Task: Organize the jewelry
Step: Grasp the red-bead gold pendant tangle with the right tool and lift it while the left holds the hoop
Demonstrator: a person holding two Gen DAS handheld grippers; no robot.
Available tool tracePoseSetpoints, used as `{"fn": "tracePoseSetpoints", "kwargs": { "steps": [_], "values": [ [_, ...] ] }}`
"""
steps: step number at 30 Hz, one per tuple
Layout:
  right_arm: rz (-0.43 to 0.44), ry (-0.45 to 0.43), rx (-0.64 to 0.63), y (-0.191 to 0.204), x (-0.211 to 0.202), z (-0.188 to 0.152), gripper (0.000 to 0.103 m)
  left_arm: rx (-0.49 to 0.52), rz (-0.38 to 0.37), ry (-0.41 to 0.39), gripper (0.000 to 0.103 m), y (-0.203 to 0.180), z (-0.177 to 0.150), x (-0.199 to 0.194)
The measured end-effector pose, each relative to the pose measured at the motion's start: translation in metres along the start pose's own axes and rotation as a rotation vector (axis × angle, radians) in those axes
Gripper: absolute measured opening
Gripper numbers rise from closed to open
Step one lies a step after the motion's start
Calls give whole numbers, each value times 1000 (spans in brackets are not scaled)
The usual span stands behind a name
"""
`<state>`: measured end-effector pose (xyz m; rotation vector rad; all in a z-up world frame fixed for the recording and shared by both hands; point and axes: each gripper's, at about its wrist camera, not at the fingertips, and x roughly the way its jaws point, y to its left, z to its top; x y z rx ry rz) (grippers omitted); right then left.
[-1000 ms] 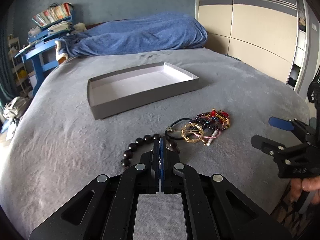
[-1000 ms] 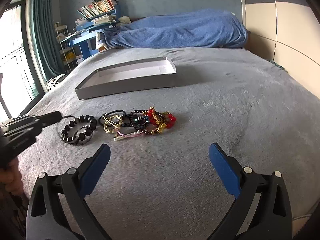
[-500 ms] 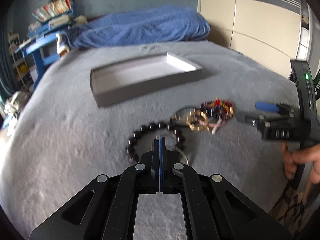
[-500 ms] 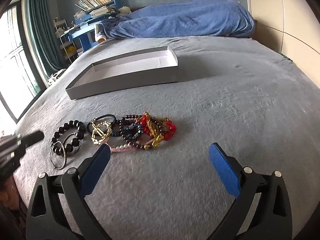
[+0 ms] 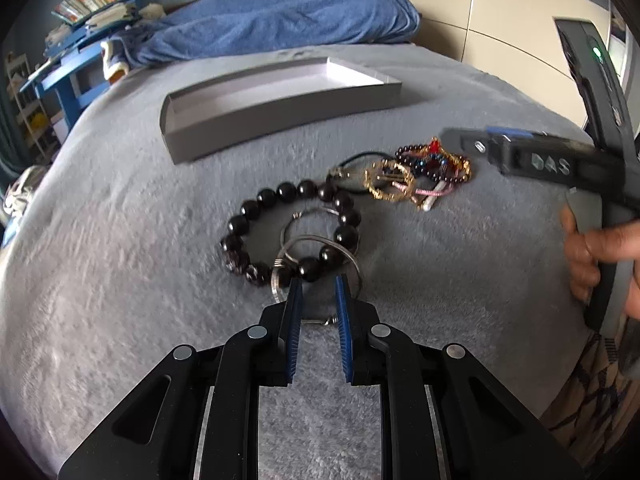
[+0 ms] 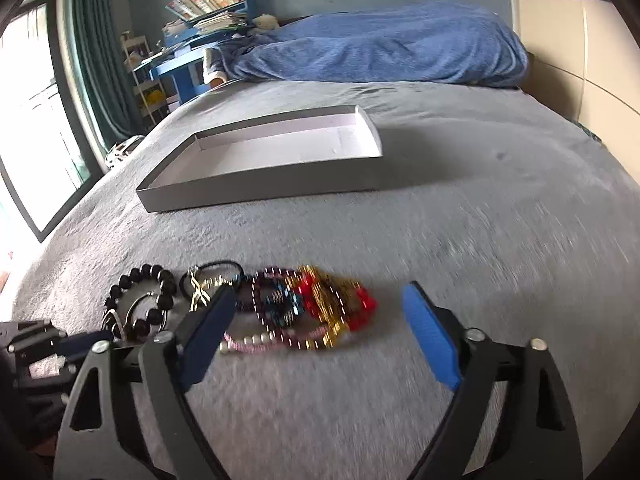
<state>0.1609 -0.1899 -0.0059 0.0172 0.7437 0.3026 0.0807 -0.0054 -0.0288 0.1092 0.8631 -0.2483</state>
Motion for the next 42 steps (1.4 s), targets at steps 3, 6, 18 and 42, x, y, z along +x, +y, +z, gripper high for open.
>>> {"fn": "tracePoseSetpoints", "kwargs": {
  "steps": [3,6,18,42],
  "values": [
    [2,27,-22,3,14,8,69,-6,-5,3,18,0,-1,2],
    [5,53,-24,2,25,11,57,-1,-10,1,17,-1,-2,3],
    [81,28,33,-3,18,13,8,-14,-15,-38,1,2,2,-10],
    [131,-119,198,-52,-50,30,3,-12,-43,-165,0,-3,30,-49]
  ]
}}
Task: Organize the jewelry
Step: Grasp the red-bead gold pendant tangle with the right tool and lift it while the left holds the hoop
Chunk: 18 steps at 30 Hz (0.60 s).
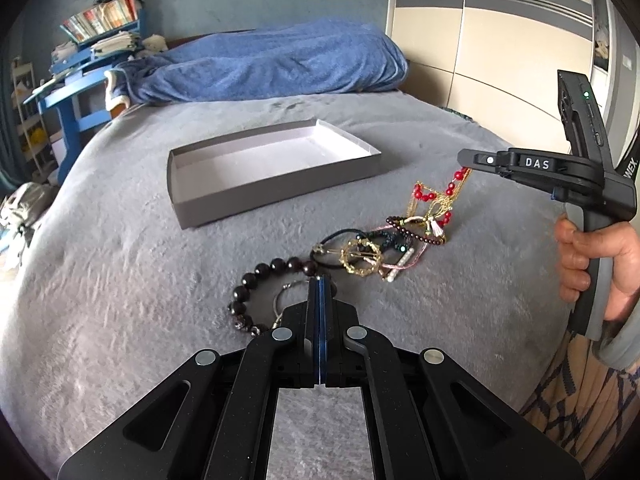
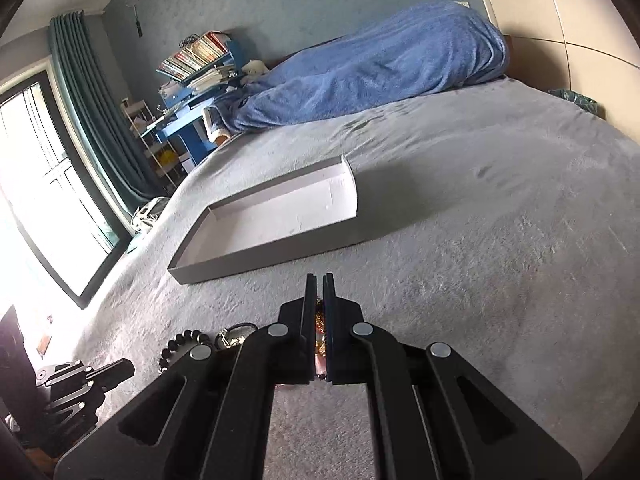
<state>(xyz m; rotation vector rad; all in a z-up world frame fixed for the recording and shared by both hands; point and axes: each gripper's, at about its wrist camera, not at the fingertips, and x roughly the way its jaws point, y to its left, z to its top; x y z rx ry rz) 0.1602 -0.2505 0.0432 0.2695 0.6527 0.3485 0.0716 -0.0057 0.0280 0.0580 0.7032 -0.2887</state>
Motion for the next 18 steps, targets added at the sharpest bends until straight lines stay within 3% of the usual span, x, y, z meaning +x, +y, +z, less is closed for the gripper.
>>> {"fn": "tracePoseSetpoints", "kwargs": {
  "steps": [15,18],
  "values": [
    [64,-108,-46,28,-35,38,3,-10,7,-28,0,9,10,-5],
    [31,-76,-93,31,-29,31,3,-7,3,-26,0,7,9,-5]
  ]
}}
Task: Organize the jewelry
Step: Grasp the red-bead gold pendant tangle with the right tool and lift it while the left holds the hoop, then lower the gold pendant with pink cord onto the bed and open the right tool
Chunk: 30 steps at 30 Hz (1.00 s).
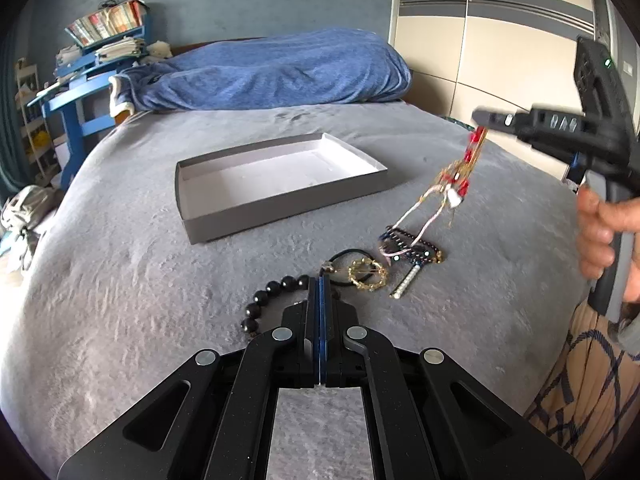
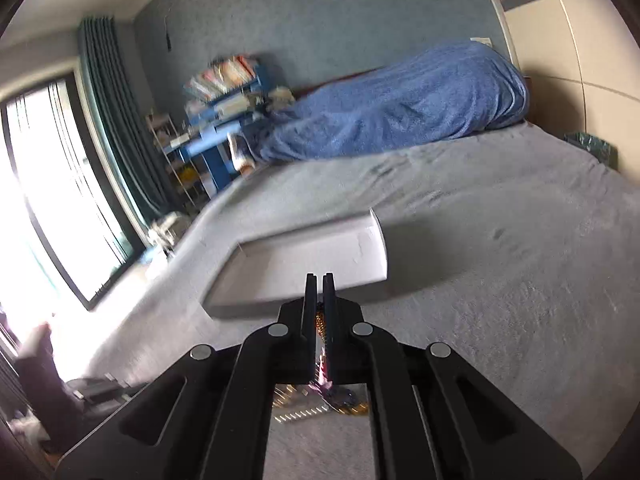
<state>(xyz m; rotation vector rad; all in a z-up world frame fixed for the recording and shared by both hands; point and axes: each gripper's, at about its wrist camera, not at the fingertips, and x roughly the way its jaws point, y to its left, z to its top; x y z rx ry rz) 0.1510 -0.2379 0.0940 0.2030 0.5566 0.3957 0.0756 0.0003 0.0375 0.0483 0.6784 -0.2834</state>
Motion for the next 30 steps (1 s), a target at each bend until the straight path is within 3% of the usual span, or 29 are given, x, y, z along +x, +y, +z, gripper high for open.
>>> {"fn": "tracePoseSetpoints", "kwargs": {
  "steps": [8,22,30],
  "values": [
    [-151,241,-16,-34,54,-66,3,10,-3,7,0,-5,-4,0],
    [-250,75,71,-73,4,-47,3,14,-19,38,0,-8,-12,7],
    [-332,88,137,-92,1,-48,3,10,-16,39,1,-6,-12,9]
  ]
}}
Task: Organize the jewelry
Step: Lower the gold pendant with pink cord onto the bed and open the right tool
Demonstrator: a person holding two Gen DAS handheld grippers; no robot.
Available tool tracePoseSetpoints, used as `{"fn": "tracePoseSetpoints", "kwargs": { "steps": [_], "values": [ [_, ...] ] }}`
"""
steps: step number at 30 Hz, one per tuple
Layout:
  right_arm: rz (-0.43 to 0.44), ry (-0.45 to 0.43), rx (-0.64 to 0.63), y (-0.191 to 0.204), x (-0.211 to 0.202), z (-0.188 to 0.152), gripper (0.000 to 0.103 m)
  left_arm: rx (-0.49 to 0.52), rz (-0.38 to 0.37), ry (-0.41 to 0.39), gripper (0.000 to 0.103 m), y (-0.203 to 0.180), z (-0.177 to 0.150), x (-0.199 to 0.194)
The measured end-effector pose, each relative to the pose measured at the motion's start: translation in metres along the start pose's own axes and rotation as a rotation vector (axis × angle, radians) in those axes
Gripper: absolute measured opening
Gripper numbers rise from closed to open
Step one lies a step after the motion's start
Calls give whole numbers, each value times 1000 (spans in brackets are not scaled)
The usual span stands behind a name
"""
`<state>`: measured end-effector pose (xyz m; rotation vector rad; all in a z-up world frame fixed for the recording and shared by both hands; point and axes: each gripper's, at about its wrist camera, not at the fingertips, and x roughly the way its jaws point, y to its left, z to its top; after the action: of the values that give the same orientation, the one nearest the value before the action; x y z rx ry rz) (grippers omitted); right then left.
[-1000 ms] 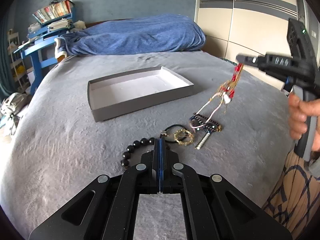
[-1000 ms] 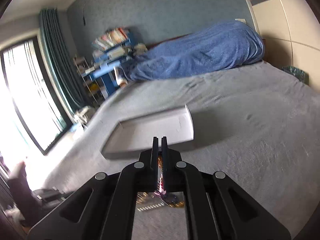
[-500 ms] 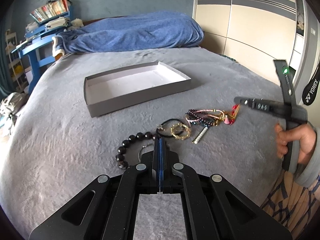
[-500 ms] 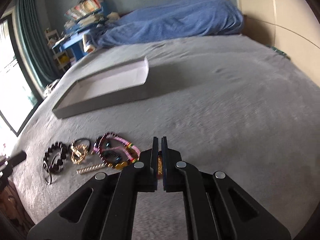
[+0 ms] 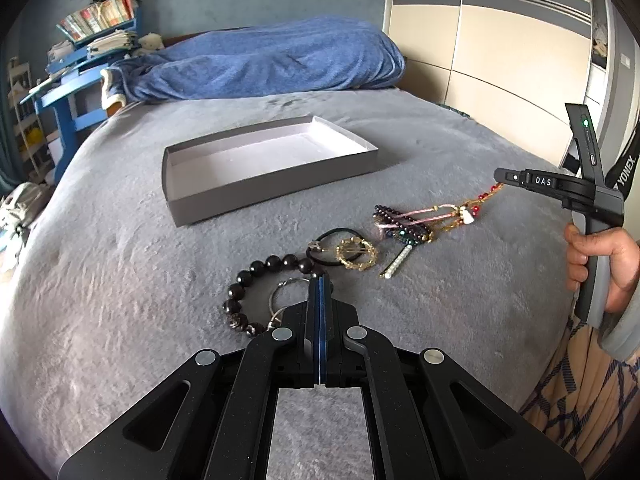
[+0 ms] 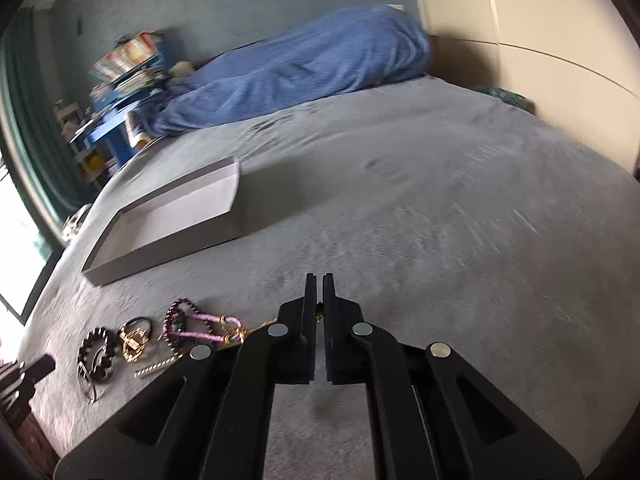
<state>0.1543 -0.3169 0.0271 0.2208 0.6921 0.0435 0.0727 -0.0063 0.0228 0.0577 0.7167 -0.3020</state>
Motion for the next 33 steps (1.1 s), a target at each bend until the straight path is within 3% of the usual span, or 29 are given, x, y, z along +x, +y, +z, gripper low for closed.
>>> {"fn": "tracePoseSetpoints", "kwargs": {
  "steps": [2,3,4,6,11,21,28,33],
  "values": [
    [-28,29,18,-5,6,0,3,0,0,0,1,0,0,0],
    [-57,47,34,-9,9,-1,13,-1,0,-1,1,0,0,0],
    [-69,51,47,-11,10,-2,29,0,0,-1,1,0,0,0],
    [-57,17,54,-13,3,-1,40,1,-1,-1,1,-1,-1,0],
    [26,-4,13,2,-4,-4,40,-4,-1,2,1,0,-1,1],
    [190,112,-63,61,14,-35,39,-15,1,2,1,1,-3,2],
    [313,187,172,50,35,-47,38,-16,-2,2,1,2,-4,1],
    [316,181,289,38,47,-44,33,-12,-5,3,1,1,-4,1]
  ]
}}
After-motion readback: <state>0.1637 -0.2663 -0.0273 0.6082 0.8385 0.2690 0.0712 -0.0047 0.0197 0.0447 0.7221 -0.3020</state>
